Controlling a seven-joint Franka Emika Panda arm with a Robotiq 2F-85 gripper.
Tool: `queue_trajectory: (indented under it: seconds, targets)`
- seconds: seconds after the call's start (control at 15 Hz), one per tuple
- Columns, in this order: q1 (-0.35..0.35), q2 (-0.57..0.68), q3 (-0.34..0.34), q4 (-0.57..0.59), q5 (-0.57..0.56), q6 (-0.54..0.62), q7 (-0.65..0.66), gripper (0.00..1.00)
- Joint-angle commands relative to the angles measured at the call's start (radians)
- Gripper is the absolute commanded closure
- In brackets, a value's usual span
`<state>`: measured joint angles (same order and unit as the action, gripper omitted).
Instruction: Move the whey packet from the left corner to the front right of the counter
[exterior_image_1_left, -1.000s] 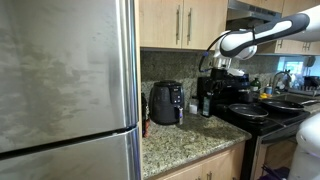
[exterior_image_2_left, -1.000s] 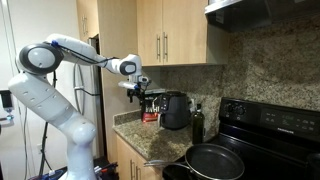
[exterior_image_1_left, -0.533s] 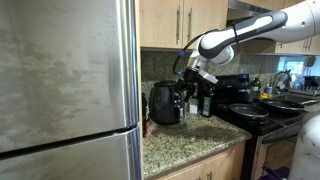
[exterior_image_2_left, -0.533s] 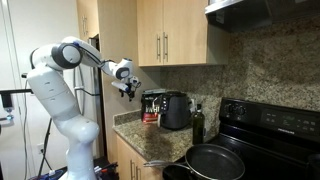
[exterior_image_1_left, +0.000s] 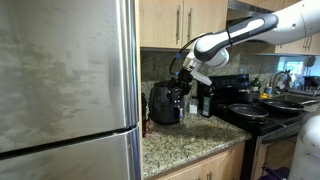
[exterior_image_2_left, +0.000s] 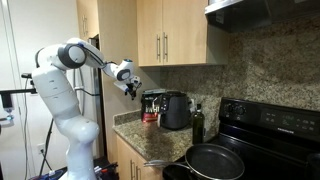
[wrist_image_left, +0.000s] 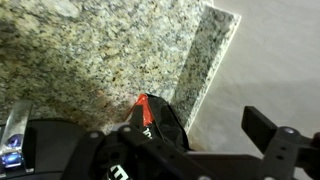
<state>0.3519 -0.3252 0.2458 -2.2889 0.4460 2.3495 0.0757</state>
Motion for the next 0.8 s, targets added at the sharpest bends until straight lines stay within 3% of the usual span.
queue_trajectory:
  seconds: [0.0, 0.13, 0.2, 0.47, 0.53, 0.73]
  targets:
    - [-0.02, 0.224, 0.038, 0.202, 0.033, 0.161, 0.129, 0.0]
    - [-0.028, 0.293, 0.047, 0.287, 0.002, 0.246, 0.231, 0.0]
    - [-0.014, 0.203, 0.036, 0.185, 0.012, 0.204, 0.166, 0.0]
    - [-0.02, 0.294, 0.04, 0.282, 0.006, 0.24, 0.218, 0.0]
    - [-0.025, 0.322, 0.045, 0.284, -0.105, 0.255, 0.298, 0.0]
    - [-0.013, 0.48, 0.05, 0.414, -0.279, 0.377, 0.554, 0.0]
